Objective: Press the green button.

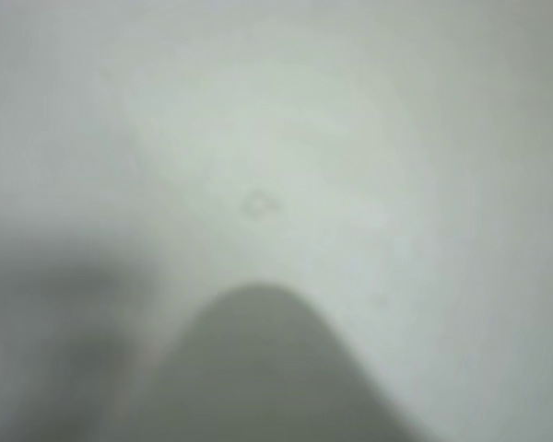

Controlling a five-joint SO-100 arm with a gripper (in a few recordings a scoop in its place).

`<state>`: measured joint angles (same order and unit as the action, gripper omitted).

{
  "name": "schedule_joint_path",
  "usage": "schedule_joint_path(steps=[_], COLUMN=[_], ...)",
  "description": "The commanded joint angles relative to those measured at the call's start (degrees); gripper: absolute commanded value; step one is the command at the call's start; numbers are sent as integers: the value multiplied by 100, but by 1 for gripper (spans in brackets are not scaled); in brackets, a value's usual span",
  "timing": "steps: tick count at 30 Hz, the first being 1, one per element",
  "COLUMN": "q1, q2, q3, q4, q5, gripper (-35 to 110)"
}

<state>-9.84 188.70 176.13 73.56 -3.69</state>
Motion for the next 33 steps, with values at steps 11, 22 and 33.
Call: schedule_joint_path(steps=[11, 22, 33], q1=[1143, 791, 492], q2=[-141, 97, -439], q3=[-44, -44, -1213], q4=[70, 105, -62], q5=[-176, 18, 378], gripper=[0, 0, 0])
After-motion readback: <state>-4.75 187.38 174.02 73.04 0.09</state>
